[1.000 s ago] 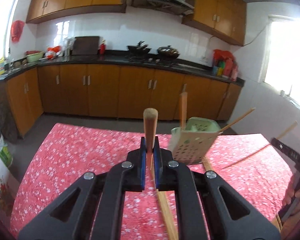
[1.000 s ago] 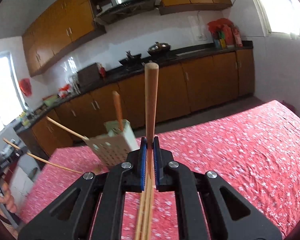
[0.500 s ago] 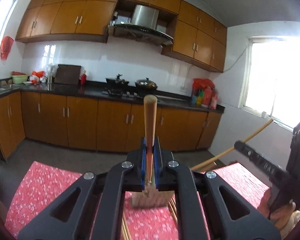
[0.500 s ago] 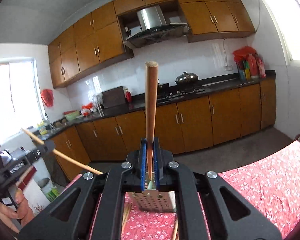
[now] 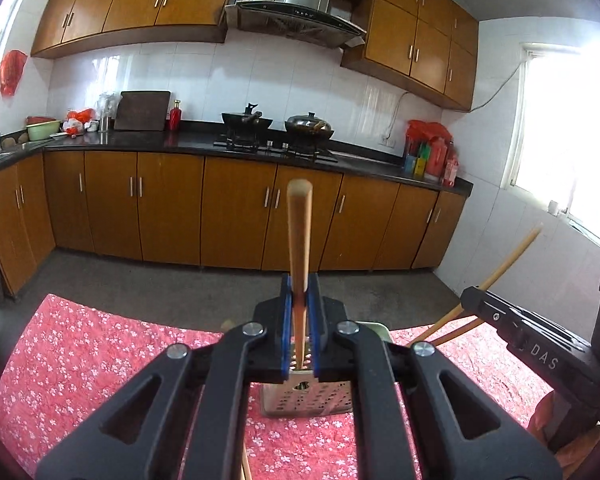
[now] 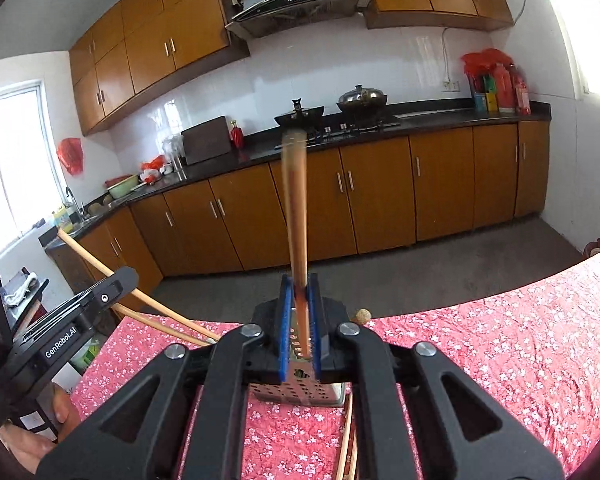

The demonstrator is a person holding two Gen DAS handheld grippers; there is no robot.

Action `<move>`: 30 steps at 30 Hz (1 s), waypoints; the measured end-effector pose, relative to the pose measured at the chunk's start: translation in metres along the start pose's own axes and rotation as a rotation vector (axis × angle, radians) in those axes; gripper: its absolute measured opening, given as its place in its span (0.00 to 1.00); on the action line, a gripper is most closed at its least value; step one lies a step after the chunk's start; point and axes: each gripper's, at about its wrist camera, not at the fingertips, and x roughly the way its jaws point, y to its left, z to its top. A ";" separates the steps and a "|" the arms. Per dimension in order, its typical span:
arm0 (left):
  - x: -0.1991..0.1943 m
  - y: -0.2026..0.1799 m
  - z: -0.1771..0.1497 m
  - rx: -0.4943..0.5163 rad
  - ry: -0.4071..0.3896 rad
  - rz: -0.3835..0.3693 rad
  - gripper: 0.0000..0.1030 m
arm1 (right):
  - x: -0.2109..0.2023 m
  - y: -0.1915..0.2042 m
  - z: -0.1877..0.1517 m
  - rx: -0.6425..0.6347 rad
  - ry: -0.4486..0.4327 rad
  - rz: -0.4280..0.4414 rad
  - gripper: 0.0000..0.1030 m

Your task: Organize utensils

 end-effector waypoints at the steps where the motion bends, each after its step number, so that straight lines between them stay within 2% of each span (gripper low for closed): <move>1: 0.000 0.000 0.000 0.001 -0.002 0.004 0.17 | -0.001 0.000 0.000 0.001 -0.006 0.000 0.25; 2: -0.003 0.000 0.000 0.002 -0.007 0.009 0.22 | -0.004 0.001 -0.002 0.002 -0.012 -0.002 0.37; 3: -0.005 0.001 0.001 0.003 -0.013 0.010 0.24 | -0.006 0.001 -0.002 0.002 -0.022 -0.006 0.40; 7: -0.021 0.004 0.004 0.004 -0.042 0.021 0.26 | -0.024 -0.001 0.002 0.003 -0.065 -0.018 0.40; 11: -0.049 0.013 0.001 -0.014 -0.069 0.046 0.33 | -0.053 -0.009 0.003 0.013 -0.117 -0.033 0.40; 15: -0.077 0.037 -0.017 -0.026 -0.058 0.097 0.37 | -0.072 -0.027 -0.012 0.026 -0.108 -0.087 0.40; 17: -0.084 0.051 -0.038 -0.030 -0.032 0.134 0.40 | -0.070 -0.040 -0.031 0.031 -0.055 -0.130 0.40; 19: -0.081 0.064 -0.057 -0.024 0.015 0.165 0.40 | -0.057 -0.054 -0.059 0.034 0.038 -0.167 0.40; 21: -0.071 0.077 -0.083 -0.027 0.093 0.185 0.40 | -0.037 -0.062 -0.087 0.049 0.152 -0.169 0.34; 23: -0.061 0.090 -0.111 -0.049 0.177 0.179 0.40 | -0.022 -0.064 -0.114 0.053 0.248 -0.140 0.19; 26: -0.053 0.094 -0.140 -0.068 0.250 0.157 0.36 | 0.000 -0.054 -0.156 0.033 0.368 -0.104 0.17; 30: -0.044 0.091 -0.174 -0.082 0.338 0.113 0.31 | 0.019 -0.044 -0.184 0.015 0.446 -0.088 0.15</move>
